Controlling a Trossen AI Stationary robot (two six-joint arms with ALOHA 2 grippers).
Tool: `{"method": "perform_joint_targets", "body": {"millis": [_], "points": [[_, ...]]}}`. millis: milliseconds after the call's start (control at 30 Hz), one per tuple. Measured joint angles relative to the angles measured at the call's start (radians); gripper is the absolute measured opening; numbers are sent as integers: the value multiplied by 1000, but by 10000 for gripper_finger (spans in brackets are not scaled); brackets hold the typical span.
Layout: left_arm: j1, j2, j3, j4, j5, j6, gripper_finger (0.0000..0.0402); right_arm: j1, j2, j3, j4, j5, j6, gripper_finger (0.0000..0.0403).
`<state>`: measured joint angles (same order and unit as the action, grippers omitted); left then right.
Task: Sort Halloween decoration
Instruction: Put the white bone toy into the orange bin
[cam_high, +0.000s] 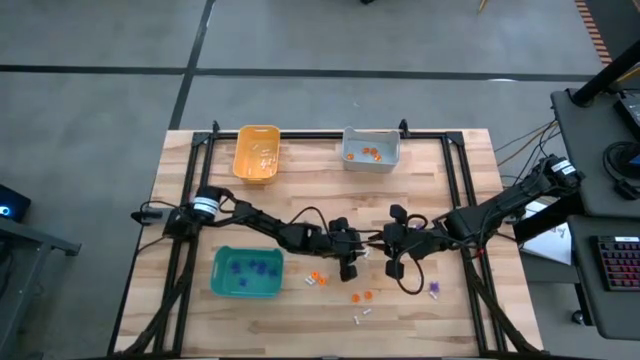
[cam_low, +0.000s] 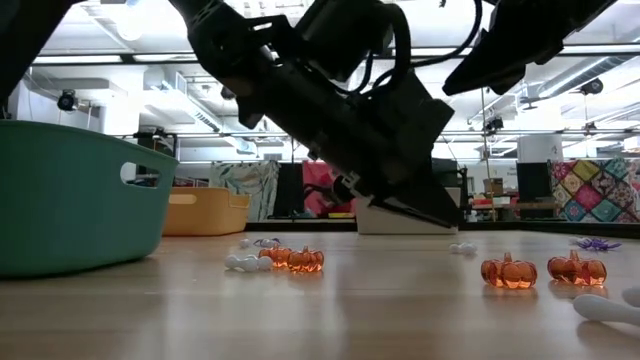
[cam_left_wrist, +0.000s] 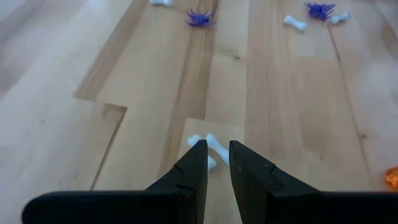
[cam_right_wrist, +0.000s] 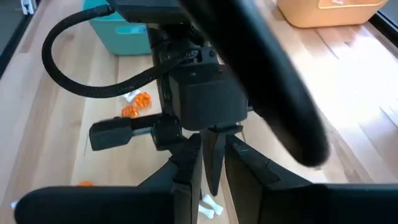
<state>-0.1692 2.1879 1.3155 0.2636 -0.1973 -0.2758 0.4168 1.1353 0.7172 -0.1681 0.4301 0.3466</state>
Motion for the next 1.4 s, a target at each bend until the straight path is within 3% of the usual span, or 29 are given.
{"method": "perform_joint_targets", "body": {"millis": [267, 700, 1400], "points": [[1, 1, -1, 2, -2, -6, 56, 0, 0, -9, 3, 0, -2, 59], [1, 4, -6, 6, -56, -3, 115, 0, 0, -9, 10, 0, -9, 59], [1, 22, -9, 36, -55, 5, 117, 0, 0, -9, 10, -1, -10, 59]]}}
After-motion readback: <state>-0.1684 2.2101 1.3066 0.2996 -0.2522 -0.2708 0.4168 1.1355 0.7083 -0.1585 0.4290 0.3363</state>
